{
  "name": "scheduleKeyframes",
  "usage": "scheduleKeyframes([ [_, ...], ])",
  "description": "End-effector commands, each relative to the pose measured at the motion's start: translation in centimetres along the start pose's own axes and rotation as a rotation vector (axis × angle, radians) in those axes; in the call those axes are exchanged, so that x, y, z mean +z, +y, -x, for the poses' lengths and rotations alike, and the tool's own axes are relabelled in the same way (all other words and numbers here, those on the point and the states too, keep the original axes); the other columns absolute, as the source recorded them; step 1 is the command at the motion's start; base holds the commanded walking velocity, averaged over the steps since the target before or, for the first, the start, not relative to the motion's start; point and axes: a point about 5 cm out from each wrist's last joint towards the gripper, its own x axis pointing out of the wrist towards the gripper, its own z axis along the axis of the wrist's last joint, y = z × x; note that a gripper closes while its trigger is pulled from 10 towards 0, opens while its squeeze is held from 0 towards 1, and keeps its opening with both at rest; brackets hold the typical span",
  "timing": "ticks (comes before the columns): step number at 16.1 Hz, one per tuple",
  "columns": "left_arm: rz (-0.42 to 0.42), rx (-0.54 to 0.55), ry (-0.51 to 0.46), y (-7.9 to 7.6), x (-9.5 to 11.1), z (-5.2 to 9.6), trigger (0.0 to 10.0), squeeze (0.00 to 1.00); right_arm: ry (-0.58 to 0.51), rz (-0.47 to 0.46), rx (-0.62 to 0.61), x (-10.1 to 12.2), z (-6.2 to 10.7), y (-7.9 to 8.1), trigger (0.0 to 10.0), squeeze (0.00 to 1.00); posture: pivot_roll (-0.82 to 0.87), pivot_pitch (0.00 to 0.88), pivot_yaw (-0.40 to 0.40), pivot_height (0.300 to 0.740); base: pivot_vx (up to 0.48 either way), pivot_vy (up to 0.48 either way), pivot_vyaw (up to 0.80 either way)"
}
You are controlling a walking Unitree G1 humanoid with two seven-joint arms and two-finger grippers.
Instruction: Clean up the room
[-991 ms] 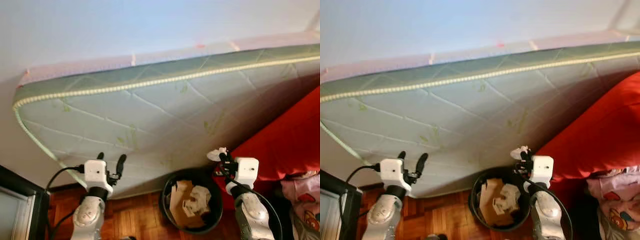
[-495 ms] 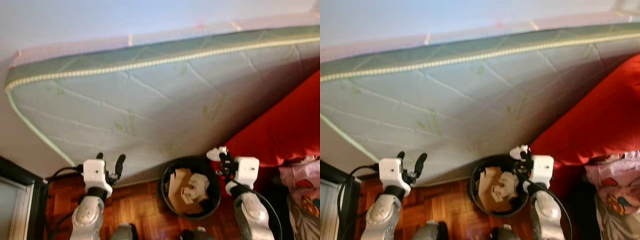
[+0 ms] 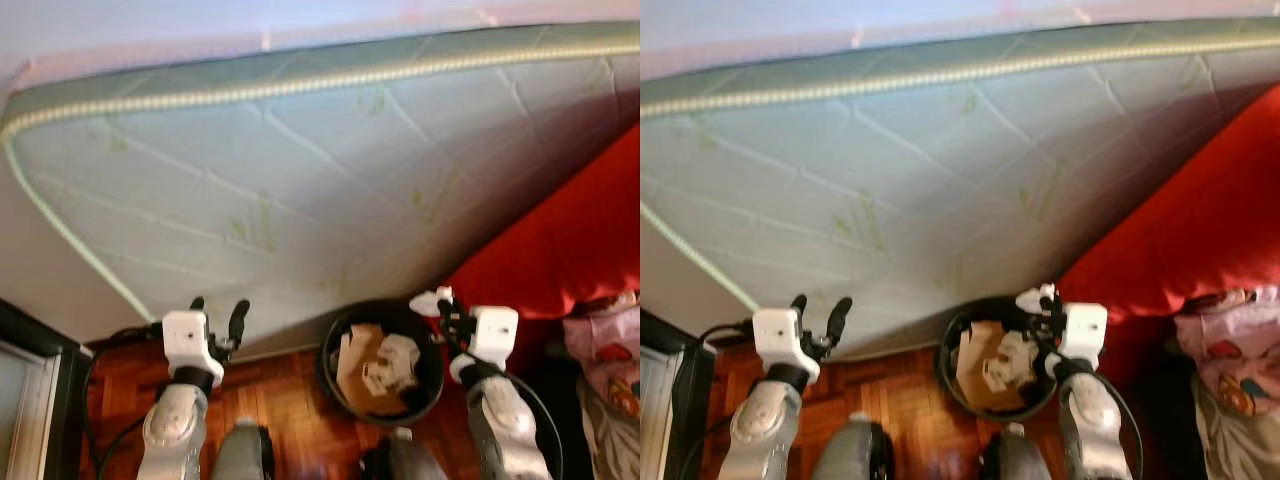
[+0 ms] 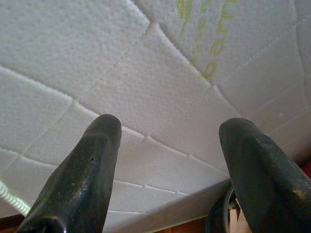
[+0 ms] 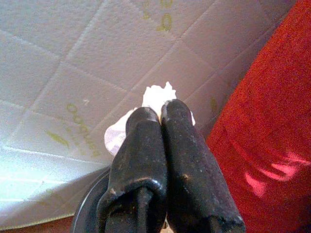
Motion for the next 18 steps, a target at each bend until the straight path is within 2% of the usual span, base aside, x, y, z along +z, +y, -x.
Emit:
scheduleKeyframes([
  [1, -0.004, 0.002, 0.025, 0.2, -0.3, 0.1, 10.0, 0.0, 0.02, -0.015, -0.021, -0.5, 0.2, -0.2, 10.0, 0.0, 0.11, 0.184, -0.015, 0.642, 0.0, 0.0, 0.0],
  [4, -0.008, -0.003, 0.023, 0.5, 0.0, -0.6, 10.0, 0.0, 0.0, -0.031, -0.01, 0.0, -0.4, 0.5, 10.0, 0.0, 0.11, 0.187, -0.006, 0.642, 0.0, 0.0, 0.0],
  [9, -0.003, -0.016, 0.021, 0.4, 0.2, -1.2, 10.0, 0.0, -0.013, -0.055, -0.043, 0.2, -0.9, 0.5, 10.0, 0.0, 0.1, 0.14, 0.013, 0.642, 0.0, 0.0, 0.0],
  [12, -0.001, -0.032, 0.001, 0.2, 0.8, -1.6, 10.0, 0.0, -0.016, -0.058, -0.042, 0.2, -1.1, 0.6, 10.0, 0.0, 0.11, 0.141, 0.017, 0.642, 0.0, 0.0, 0.0],
  [16, -0.004, -0.036, 0.008, 0.5, 0.7, -1.2, 10.0, 0.0, -0.005, -0.056, -0.032, -0.4, -0.5, 0.9, 10.0, 0.0, 0.11, 0.154, 0.016, 0.642, 0.0, 0.0, 0.0],
  [18, -0.009, -0.03, 0.019, 0.7, 0.5, -0.8, 10.0, 0.0, 0.036, -0.034, -0.028, -1.0, -0.4, 1.0, 10.0, 0.0, 0.11, 0.155, 0.014, 0.642, 0.0, 0.0, 0.0],
])
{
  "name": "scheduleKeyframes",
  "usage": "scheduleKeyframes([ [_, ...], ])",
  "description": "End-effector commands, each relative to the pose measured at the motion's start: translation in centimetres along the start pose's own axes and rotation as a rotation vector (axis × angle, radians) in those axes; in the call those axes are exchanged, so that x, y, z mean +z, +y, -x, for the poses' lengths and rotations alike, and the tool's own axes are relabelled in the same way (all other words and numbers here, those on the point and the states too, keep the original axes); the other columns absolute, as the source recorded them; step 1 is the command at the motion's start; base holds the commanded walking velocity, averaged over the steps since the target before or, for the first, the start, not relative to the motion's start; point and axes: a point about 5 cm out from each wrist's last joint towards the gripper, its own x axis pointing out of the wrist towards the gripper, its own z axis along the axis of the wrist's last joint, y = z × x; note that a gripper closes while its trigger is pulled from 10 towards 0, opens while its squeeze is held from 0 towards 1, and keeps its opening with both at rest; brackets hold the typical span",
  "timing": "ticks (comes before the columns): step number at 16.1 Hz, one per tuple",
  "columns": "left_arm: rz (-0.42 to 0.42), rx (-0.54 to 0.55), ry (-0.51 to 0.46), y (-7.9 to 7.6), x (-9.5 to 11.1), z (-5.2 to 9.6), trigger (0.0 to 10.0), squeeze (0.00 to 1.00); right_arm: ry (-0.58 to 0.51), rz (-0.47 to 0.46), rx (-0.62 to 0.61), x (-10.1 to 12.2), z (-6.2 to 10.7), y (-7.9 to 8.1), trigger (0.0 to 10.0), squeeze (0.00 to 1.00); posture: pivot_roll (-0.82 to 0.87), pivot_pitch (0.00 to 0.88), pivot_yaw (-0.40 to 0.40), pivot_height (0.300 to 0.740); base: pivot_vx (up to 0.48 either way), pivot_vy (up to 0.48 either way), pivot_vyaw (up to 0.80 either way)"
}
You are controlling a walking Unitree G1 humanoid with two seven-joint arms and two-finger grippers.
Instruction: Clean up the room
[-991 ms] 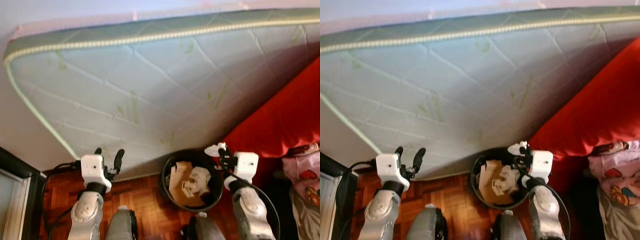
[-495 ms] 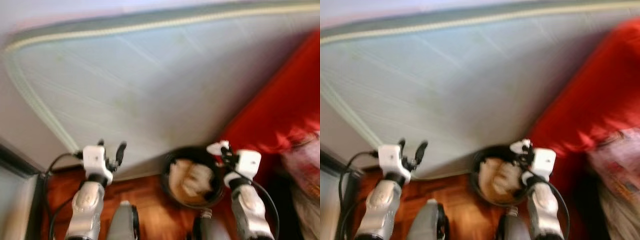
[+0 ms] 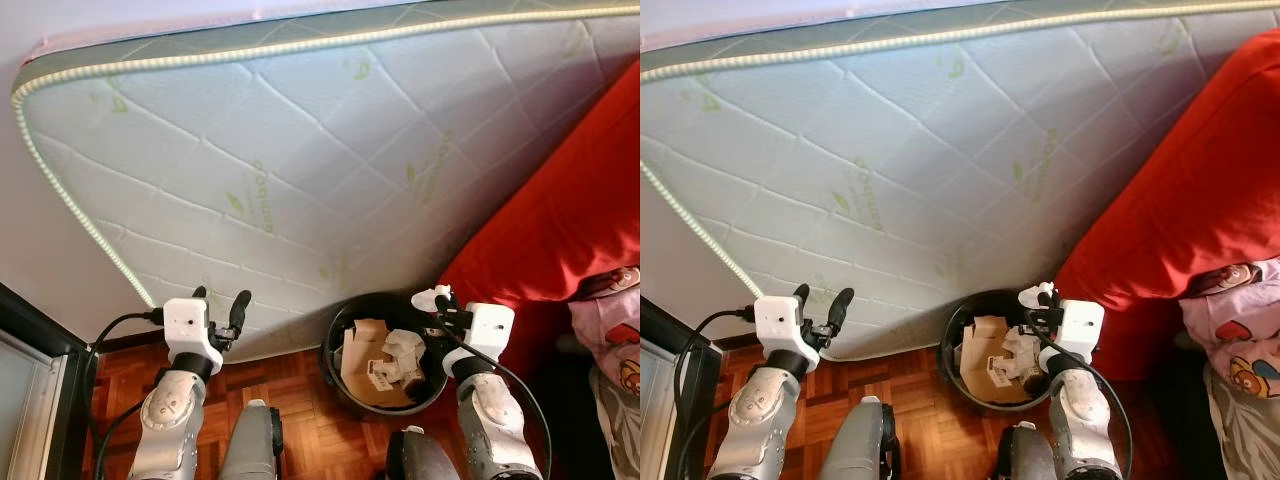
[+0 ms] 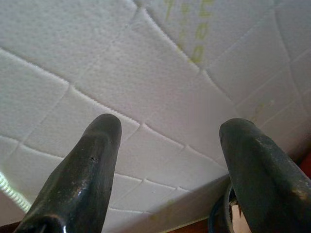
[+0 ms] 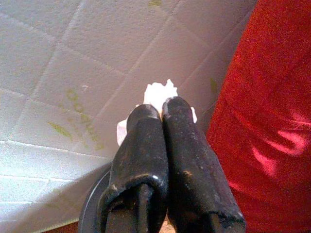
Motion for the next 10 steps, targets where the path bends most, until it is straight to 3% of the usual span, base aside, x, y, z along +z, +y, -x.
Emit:
scheduleKeyframes([
  [1, -0.002, 0.005, 0.013, 0.42, -0.17, 0.55, 10.0, 0.0, 0.043, 0.008, 0.004, -0.86, 0.4, 0.01, 10.0, 0.0, 0.11, 0.158, 0.012, 0.632, 0.0, 0.0, 0.0],
  [4, -0.004, 0.003, 0.018, 0.33, -0.22, 0.78, 10.0, 0.0, 0.021, 0.021, 0.017, -0.74, 0.68, -0.08, 10.0, 0.0, 0.12, 0.165, 0.01, 0.609, 0.0, 0.0, 0.0],
  [10, -0.017, 0.005, 0.018, 0.71, 0.08, 0.68, 10.0, 0.0, 0.035, 0.028, 0.038, -0.96, 0.63, 0.45, 10.0, 0.0, 0.13, 0.196, 0.01, 0.609, 0.0, 0.0, 0.0],
])
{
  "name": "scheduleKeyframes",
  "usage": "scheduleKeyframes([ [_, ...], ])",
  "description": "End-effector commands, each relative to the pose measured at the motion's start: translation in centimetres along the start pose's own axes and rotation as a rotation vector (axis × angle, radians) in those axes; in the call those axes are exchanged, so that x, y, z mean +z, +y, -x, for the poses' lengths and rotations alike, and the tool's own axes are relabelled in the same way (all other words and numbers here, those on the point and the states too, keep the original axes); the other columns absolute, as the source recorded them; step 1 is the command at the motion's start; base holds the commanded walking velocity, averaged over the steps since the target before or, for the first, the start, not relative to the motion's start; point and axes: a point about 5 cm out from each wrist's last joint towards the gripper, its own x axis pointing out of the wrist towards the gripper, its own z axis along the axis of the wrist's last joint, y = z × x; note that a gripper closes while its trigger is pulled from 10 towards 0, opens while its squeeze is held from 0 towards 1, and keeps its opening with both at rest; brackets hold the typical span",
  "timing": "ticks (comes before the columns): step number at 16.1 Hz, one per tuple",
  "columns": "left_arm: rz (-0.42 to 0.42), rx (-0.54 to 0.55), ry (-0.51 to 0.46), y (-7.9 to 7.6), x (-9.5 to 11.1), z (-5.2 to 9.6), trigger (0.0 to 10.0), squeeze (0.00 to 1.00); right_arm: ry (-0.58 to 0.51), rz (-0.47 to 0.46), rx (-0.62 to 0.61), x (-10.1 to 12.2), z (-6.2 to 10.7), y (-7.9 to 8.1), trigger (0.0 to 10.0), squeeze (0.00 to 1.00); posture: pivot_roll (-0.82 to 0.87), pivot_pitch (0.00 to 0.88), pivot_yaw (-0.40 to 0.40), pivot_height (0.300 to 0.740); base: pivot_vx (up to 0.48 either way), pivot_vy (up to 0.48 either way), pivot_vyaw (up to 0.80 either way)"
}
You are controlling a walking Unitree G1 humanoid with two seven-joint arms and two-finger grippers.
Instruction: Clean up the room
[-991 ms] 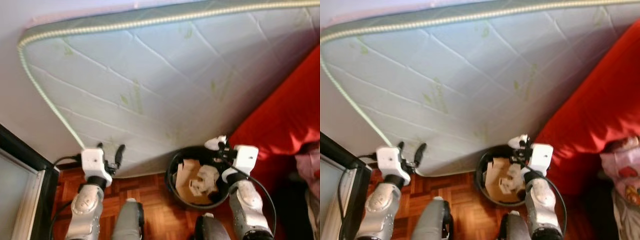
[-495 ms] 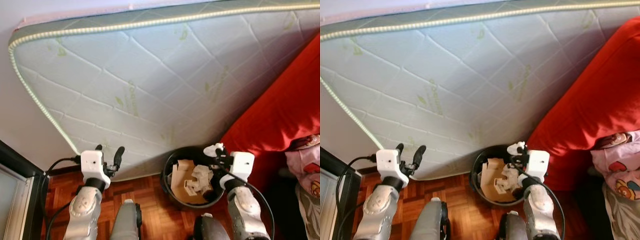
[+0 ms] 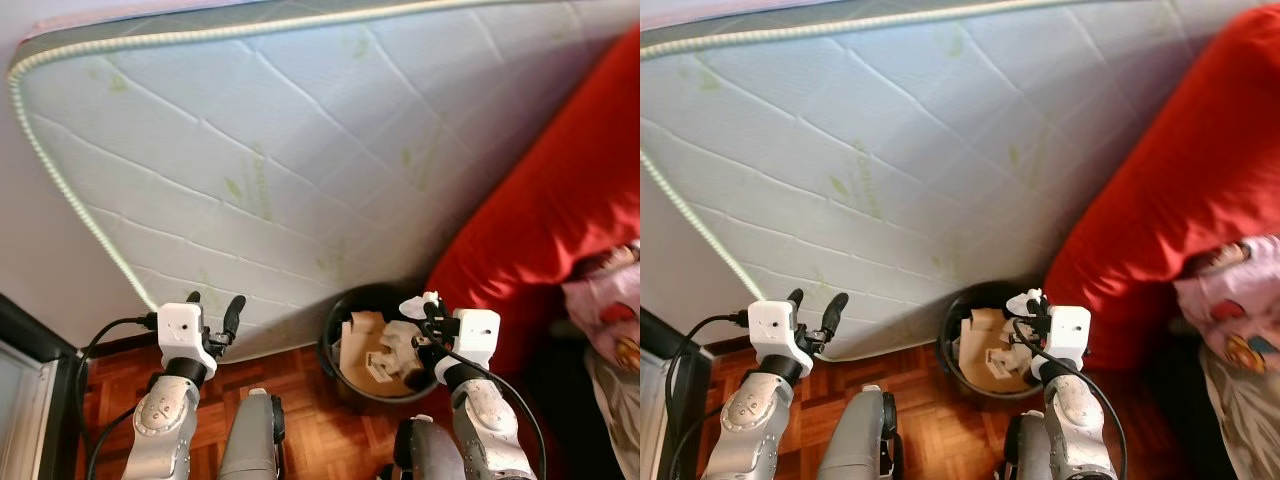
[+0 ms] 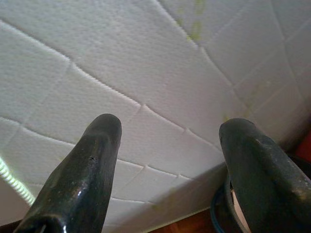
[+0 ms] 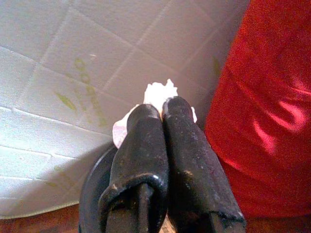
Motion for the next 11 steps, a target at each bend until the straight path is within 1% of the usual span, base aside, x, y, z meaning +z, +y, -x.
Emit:
scheduleKeyframes([
  [1, 0.001, 0.0, 0.01, 0.15, 0.03, 0.19, 10.0, 0.0, 0.012, -0.003, -0.006, -0.27, 0.18, -0.21, 10.0, 0.0, 0.13, 0.201, 0.011, 0.609, 0.0, 0.0, 0.0],
  [3, -0.002, -0.004, 0.015, 0.13, -0.02, 0.22, 10.0, 0.0, 0.017, -0.01, 0.0, -0.23, 0.08, -0.13, 10.0, 0.0, 0.13, 0.212, 0.009, 0.609, 0.0, 0.0, 0.0],
  [5, -0.003, -0.01, 0.017, -0.03, -0.07, 0.32, 10.0, 0.0, 0.046, -0.006, 0.017, -0.41, -0.11, 0.24, 10.0, 0.0, 0.13, 0.218, 0.007, 0.604, 0.0, 0.0, 0.0],
  [6, -0.003, -0.01, 0.017, -0.04, -0.07, 0.32, 10.0, 0.0, 0.046, -0.005, 0.018, -0.41, -0.11, 0.25, 10.0, 0.0, 0.13, 0.218, 0.007, 0.599, 0.0, 0.0, 0.0],
  [7, -0.002, -0.011, 0.019, -0.08, -0.07, 0.36, 10.0, 0.0, 0.022, -0.009, 0.029, -0.31, 0.04, 0.35, 10.0, 0.0, 0.13, 0.225, 0.008, 0.594, 0.0, 0.0, 0.0],
  [11, -0.002, -0.012, 0.025, -0.1, -0.07, 0.44, 10.0, 0.0, 0.034, -0.016, 0.044, -0.58, 0.26, 0.57, 10.0, 0.0, 0.13, 0.232, 0.009, 0.594, 0.0, 0.0, 0.0],
])
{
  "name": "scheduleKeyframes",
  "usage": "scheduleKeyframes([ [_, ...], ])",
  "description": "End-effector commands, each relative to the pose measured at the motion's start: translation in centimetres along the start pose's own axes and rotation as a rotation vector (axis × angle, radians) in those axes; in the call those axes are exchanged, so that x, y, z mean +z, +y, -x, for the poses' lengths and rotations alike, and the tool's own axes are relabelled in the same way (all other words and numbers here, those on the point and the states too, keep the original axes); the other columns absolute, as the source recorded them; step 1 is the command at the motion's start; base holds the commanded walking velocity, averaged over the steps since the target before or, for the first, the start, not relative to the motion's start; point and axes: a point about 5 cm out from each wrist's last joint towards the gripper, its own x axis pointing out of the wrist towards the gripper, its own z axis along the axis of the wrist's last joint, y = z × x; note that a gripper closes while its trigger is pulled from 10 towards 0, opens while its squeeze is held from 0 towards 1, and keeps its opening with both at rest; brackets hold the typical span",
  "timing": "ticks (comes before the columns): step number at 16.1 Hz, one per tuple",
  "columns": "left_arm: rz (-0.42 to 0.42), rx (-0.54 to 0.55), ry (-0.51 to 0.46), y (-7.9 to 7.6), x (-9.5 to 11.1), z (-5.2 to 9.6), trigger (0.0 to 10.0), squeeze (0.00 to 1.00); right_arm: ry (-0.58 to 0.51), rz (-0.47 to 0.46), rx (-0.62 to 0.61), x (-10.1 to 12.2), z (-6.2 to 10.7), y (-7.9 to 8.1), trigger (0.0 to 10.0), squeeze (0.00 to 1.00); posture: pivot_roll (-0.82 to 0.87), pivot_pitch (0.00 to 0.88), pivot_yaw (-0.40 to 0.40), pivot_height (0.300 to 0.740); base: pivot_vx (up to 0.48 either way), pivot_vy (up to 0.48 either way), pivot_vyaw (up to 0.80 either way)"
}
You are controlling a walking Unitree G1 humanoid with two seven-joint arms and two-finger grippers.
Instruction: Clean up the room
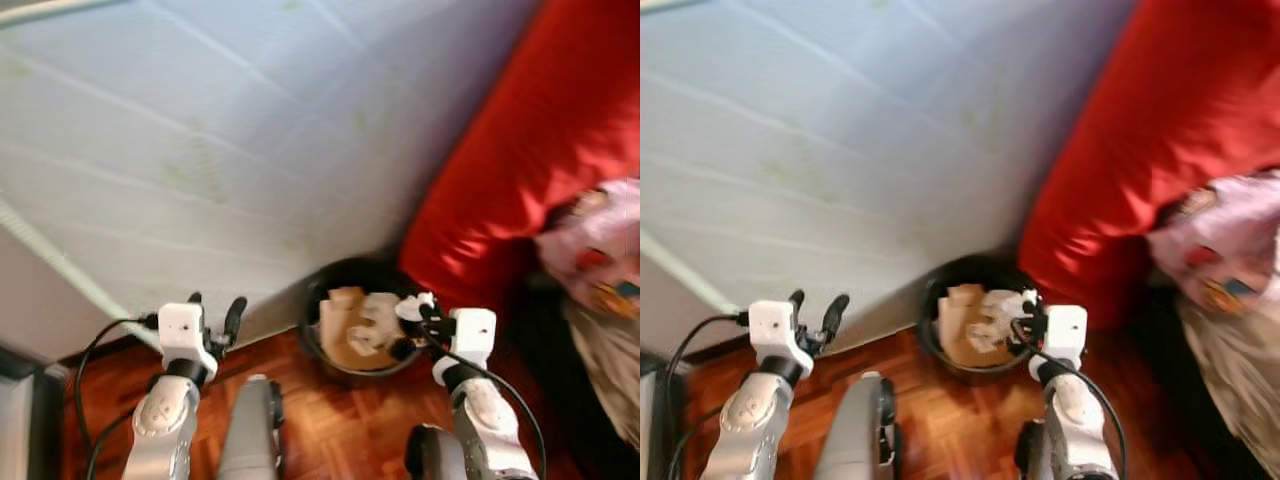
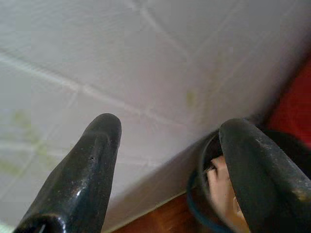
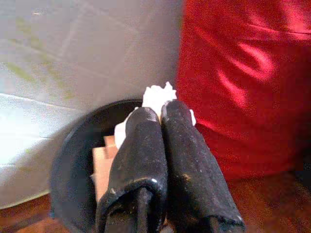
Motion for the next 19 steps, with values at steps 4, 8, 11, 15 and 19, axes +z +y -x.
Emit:
scheduleKeyframes([
  [4, 0.003, -0.005, 0.036, 0.06, -0.46, 0.51, 10.0, 0.0, 0.015, -0.016, 0.024, -0.4, 0.19, 0.45, 10.0, 0.0, 0.13, 0.234, 0.01, 0.594, 0.0, 0.0, 0.0],
  [8, 0.003, -0.006, 0.04, 0.05, -0.44, 0.41, 10.0, 0.0, 0.029, -0.006, 0.059, -0.54, 0.07, 0.86, 10.0, 0.0, 0.13, 0.236, 0.01, 0.594, 0.0, 0.0, 0.0],
  [11, 0.006, -0.006, 0.043, 0.04, -0.45, 0.39, 10.0, 0.0, 0.033, -0.008, 0.068, -0.55, 0.02, 0.89, 10.0, 0.0, 0.13, 0.237, 0.009, 0.594, 0.085, 0.0, 0.0],
  [15, 0.006, -0.002, 0.041, 0.04, -0.42, 0.41, 10.0, 0.0, 0.04, -0.008, 0.057, -0.62, 0.01, 0.64, 10.0, 0.0, 0.13, 0.238, 0.009, 0.594, 0.274, 0.0, 0.0],
  [19, 0.005, 0.003, 0.048, 0.13, -0.55, 0.51, 10.0, 0.0, 0.045, -0.002, 0.052, -0.65, -0.07, 0.57, 10.0, 0.0, 0.13, 0.24, 0.007, 0.594, 0.282, 0.0, 0.0],
])
